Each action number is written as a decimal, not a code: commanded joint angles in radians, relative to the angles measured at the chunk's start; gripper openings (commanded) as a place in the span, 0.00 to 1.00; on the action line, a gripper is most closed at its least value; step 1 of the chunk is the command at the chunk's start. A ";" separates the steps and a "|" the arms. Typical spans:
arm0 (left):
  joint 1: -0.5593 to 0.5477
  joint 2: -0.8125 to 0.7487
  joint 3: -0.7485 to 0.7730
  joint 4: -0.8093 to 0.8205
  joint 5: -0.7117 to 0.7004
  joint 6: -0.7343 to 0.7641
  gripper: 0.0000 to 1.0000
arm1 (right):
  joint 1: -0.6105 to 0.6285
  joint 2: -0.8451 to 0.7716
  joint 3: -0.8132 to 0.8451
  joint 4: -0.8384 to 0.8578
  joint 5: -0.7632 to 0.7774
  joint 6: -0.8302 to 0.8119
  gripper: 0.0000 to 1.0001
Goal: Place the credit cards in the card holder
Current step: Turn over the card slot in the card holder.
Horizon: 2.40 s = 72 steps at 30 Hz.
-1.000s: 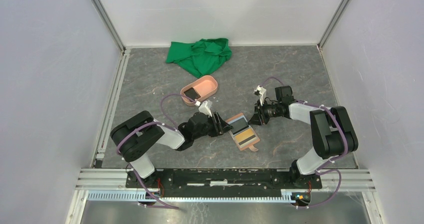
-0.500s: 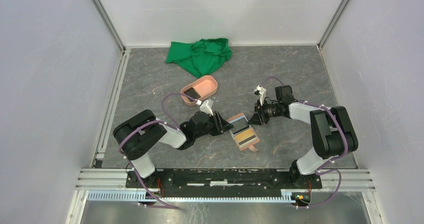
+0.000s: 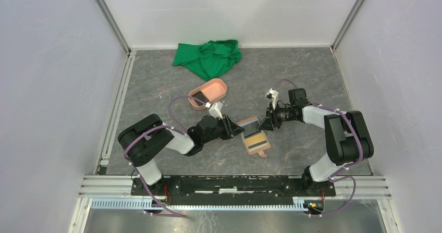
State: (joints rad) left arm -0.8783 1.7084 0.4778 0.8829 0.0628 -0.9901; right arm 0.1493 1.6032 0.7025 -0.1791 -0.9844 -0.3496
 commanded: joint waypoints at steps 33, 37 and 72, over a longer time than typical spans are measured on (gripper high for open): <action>-0.001 0.056 0.090 0.045 0.155 0.314 0.37 | -0.061 -0.101 0.096 -0.182 0.003 -0.300 0.63; 0.000 0.052 0.092 0.034 0.173 0.344 0.37 | -0.059 -0.096 0.107 -0.227 -0.007 -0.363 0.64; -0.002 -0.130 -0.032 0.090 0.178 0.350 0.54 | 0.026 -0.177 0.058 -0.397 0.117 -0.788 0.57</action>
State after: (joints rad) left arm -0.8783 1.6672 0.4808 0.9001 0.2806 -0.6743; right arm 0.1680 1.4555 0.7712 -0.5407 -0.8696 -1.0428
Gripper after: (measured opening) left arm 0.519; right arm 0.580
